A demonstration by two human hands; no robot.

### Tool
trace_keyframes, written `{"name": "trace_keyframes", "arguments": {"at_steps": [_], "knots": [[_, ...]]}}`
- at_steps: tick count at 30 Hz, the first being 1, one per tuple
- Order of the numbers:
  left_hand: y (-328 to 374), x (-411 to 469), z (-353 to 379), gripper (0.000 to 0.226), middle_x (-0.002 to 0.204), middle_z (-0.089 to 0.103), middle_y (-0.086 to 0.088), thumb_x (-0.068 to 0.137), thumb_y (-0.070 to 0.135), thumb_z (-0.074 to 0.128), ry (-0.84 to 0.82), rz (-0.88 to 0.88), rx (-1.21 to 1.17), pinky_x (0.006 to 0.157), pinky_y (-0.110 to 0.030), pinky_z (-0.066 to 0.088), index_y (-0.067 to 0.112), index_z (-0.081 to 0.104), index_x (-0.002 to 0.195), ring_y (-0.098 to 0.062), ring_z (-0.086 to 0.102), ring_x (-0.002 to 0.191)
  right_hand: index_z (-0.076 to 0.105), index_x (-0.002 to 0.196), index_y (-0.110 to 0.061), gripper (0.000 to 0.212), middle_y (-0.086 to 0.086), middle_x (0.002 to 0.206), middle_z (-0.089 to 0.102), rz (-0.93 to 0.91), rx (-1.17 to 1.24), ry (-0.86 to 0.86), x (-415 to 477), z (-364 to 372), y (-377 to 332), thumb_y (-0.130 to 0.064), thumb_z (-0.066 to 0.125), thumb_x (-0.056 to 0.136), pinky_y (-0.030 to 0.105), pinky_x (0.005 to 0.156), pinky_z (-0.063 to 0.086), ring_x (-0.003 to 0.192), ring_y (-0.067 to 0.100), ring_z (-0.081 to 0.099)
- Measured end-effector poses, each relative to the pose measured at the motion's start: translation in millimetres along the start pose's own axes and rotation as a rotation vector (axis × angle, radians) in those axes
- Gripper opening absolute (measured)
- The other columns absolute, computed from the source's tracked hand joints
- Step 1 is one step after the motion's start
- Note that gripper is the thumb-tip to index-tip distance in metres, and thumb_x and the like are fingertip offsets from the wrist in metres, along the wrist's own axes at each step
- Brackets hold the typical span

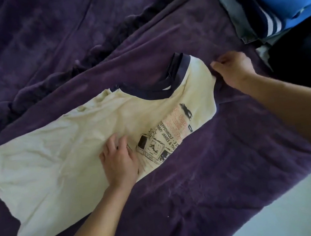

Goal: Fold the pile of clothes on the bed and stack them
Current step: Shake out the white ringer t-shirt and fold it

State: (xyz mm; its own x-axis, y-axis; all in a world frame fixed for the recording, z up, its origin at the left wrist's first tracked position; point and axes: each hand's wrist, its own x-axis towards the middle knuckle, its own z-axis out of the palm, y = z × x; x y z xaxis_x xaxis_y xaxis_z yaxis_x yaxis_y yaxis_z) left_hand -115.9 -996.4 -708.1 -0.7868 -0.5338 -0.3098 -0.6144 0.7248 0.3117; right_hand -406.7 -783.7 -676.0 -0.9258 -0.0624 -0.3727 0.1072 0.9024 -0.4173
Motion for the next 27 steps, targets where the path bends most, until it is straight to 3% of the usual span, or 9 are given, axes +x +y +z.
{"name": "trace_keyframes", "arguments": {"at_steps": [4,6,9,13,16,19,23,25,27], "knots": [[60,54,-21,0.022,0.108,0.061,-0.008,0.089,0.009,0.056,0.065,0.195,-0.274,0.088,-0.038,0.045,0.008,0.066,0.108,-0.027,0.056,0.102,0.068,0.091,-0.022,0.038,-0.001,0.087,0.073,0.254,0.627,-0.069,-48,9,39,-0.055,0.073,0.071,0.034,0.065,0.059,0.079,0.015,0.07],[98,90,-25,0.023,0.105,0.063,-0.006,0.09,0.019,0.058,-0.016,0.213,-0.393,0.086,-0.033,0.046,0.011,0.066,0.11,-0.023,0.059,0.098,0.069,0.091,-0.024,0.033,-0.006,0.084,0.074,0.296,0.66,-0.217,-70,18,56,-0.046,0.08,0.069,0.025,0.064,0.054,0.074,0.008,0.069],[146,137,-22,0.032,0.091,0.064,0.004,0.082,0.035,0.07,-0.228,0.147,-0.481,0.08,-0.025,0.045,0.019,0.067,0.108,-0.013,0.058,0.085,0.066,0.061,-0.023,0.022,-0.003,0.069,0.067,0.221,0.677,-0.349,-87,27,62,-0.035,0.081,0.072,0.017,0.054,0.048,0.065,0.01,0.059],[173,167,-16,0.024,0.058,0.056,0.016,0.076,0.028,0.075,-0.253,0.142,-0.559,0.058,-0.015,0.043,0.024,0.057,0.06,0.005,0.05,0.053,0.07,0.07,-0.019,0.019,-0.001,0.077,0.071,0.156,0.962,-0.212,-89,18,67,-0.029,0.069,0.086,0.021,0.065,0.053,0.072,0.012,0.064],[174,183,-19,0.024,0.06,0.056,0.017,0.08,0.022,0.069,-0.107,0.164,-0.504,0.054,-0.008,0.036,0.026,0.056,0.061,0.008,0.049,0.054,0.058,0.073,-0.01,0.029,-0.004,0.065,0.058,0.12,0.574,-0.095,-89,14,83,-0.034,0.065,0.089,0.025,0.055,0.046,0.062,0.012,0.054],[178,190,-19,0.017,0.073,0.056,0.014,0.087,0.038,0.061,-0.089,0.182,-0.386,0.07,-0.023,0.042,0.025,0.057,0.076,-0.006,0.056,0.074,0.059,0.097,-0.022,0.025,-0.009,0.082,0.062,0.122,0.175,-0.068,-92,15,92,-0.045,0.063,0.086,0.033,0.066,0.049,0.077,0.016,0.059],[199,188,-16,0.064,0.102,0.056,0.011,0.065,0.069,0.067,-0.272,0.196,-0.355,0.081,-0.024,0.037,0.023,0.056,0.109,-0.011,0.052,0.097,0.052,0.123,-0.026,0.066,-0.016,0.097,0.058,0.194,0.256,-0.068,-93,25,83,-0.065,0.065,0.071,0.031,0.074,0.046,0.09,0.011,0.055],[207,186,-15,0.075,0.099,0.05,0.015,0.06,0.051,0.081,-0.354,0.275,-0.195,0.081,-0.024,0.037,0.02,0.05,0.122,-0.01,0.047,0.097,0.048,0.125,-0.021,0.074,-0.011,0.104,0.057,0.23,0.302,-0.109,-92,34,77,-0.057,0.074,0.067,0.034,0.079,0.049,0.096,0.014,0.055],[215,187,-20,0.058,0.095,0.053,0.014,0.065,0.03,0.082,-0.408,0.309,-0.111,0.076,-0.023,0.04,0.021,0.056,0.117,-0.012,0.052,0.095,0.05,0.122,-0.017,0.069,-0.01,0.104,0.059,0.287,0.373,-0.144,-88,34,74,-0.039,0.083,0.066,0.034,0.08,0.051,0.097,0.016,0.058]]}}
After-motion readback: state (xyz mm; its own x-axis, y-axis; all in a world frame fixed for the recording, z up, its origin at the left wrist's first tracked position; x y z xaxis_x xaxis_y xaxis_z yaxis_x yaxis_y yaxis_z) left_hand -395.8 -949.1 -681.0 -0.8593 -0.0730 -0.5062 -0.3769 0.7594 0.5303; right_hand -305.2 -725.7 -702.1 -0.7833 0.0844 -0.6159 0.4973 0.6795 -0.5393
